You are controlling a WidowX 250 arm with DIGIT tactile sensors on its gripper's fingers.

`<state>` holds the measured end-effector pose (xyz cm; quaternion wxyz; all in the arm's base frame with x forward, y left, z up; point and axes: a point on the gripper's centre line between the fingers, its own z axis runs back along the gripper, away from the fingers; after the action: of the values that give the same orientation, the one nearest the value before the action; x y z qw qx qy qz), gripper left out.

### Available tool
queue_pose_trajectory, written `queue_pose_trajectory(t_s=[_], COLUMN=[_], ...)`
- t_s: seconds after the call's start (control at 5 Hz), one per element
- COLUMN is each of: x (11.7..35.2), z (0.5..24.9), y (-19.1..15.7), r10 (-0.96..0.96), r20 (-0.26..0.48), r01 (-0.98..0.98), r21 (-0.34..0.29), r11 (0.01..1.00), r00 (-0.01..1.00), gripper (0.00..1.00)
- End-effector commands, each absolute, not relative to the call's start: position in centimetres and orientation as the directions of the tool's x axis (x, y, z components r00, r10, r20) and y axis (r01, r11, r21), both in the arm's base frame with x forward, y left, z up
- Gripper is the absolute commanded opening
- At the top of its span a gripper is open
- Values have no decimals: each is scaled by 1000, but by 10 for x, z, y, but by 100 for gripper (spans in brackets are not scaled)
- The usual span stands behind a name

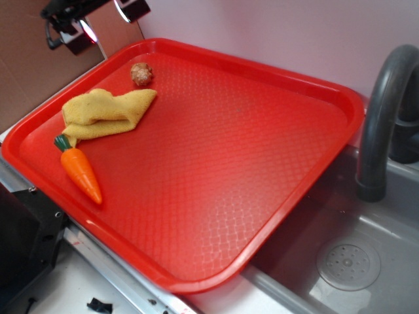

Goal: Grab the shell.

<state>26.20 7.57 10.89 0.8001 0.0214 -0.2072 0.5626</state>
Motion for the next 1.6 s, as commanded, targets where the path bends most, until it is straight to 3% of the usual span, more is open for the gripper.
queue_pose_trajectory(t_s=[0.0,0.6,0.8,1.0,1.4], x=[292,292,289,288,298], z=[70,34,32,38,115], y=[122,133,129,128,99], r10=[860,835,832,839,751], r20=[452,478,484,472,301], r01=[-924,-938,-939,-938,-781], r21=[-166,-60,-56,-71,-33], r11=[344,340,338,340,624], r00=[239,273,271,269,588], gripper=[100,100,0,0,0])
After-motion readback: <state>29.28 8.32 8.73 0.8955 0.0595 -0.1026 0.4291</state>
